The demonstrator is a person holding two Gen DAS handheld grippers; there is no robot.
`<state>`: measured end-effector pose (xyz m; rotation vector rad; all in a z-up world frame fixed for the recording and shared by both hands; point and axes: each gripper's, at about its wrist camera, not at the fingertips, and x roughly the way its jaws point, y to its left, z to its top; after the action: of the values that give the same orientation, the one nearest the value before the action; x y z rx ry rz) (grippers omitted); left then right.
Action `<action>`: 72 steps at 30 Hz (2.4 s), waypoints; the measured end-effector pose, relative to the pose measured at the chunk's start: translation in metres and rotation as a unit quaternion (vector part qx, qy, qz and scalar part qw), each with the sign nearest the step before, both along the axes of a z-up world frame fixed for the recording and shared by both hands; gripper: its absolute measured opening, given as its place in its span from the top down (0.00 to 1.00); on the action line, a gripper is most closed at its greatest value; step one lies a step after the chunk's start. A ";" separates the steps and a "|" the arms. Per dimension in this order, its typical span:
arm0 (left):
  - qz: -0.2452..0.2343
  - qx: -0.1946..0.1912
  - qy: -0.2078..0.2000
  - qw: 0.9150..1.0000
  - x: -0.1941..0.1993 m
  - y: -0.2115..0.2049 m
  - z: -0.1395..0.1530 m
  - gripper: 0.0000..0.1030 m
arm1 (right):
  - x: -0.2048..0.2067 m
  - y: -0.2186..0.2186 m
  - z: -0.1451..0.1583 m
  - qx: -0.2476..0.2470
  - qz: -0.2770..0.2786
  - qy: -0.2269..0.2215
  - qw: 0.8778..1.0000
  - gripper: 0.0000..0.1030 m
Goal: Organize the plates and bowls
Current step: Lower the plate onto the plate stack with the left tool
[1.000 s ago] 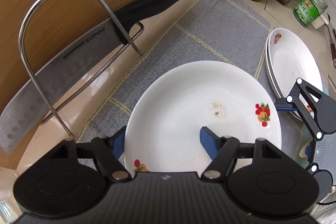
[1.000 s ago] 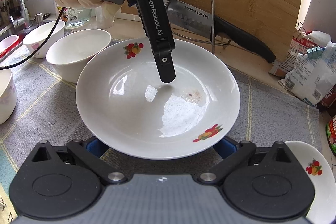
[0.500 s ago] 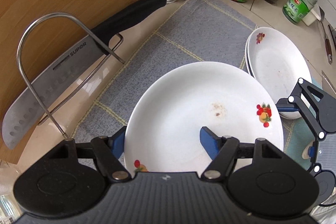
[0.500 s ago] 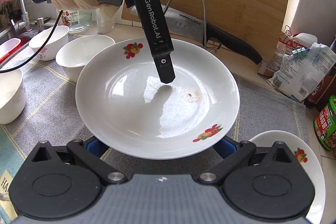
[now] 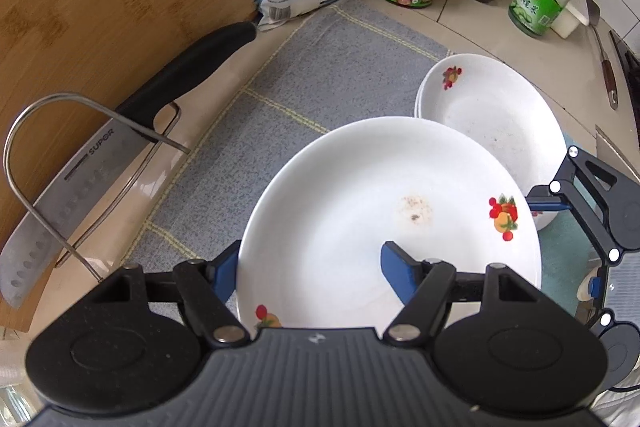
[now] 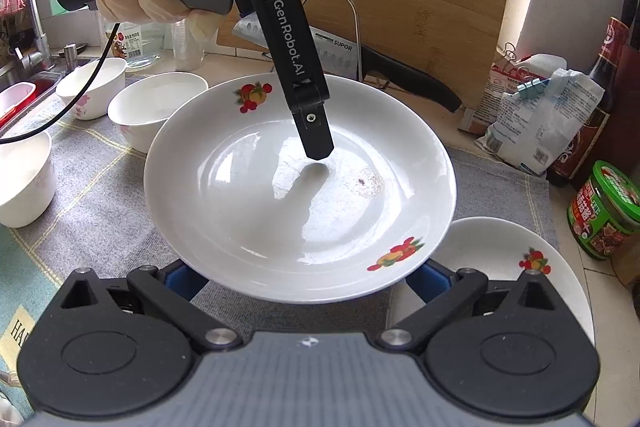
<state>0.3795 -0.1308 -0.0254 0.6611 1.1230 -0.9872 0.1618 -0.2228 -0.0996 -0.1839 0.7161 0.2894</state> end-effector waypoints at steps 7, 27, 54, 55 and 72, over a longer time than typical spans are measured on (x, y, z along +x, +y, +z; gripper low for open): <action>-0.022 -0.003 -0.005 1.000 -0.014 -0.025 0.001 0.31 | -0.016 -0.019 0.003 -0.001 -0.021 -0.003 1.000 0.00; -0.092 -0.007 -0.012 0.996 -0.046 -0.097 -0.004 0.31 | -0.046 -0.065 0.006 0.000 -0.096 -0.006 0.995 0.00; -0.164 -0.001 0.004 0.987 -0.072 -0.166 -0.037 0.30 | -0.065 -0.112 -0.009 0.008 -0.177 0.026 0.984 0.00; -0.164 0.000 0.004 0.986 -0.073 -0.165 -0.038 0.30 | -0.065 -0.112 -0.009 0.009 -0.177 0.027 0.984 0.00; -0.177 0.014 -0.001 0.984 -0.073 -0.168 -0.049 0.29 | -0.063 -0.111 -0.010 0.011 -0.179 0.035 0.983 0.00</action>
<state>0.3065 -0.2986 -0.0740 0.9048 1.0386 -1.2719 0.0985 -0.3342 -0.1094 -0.0214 0.8006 -0.0397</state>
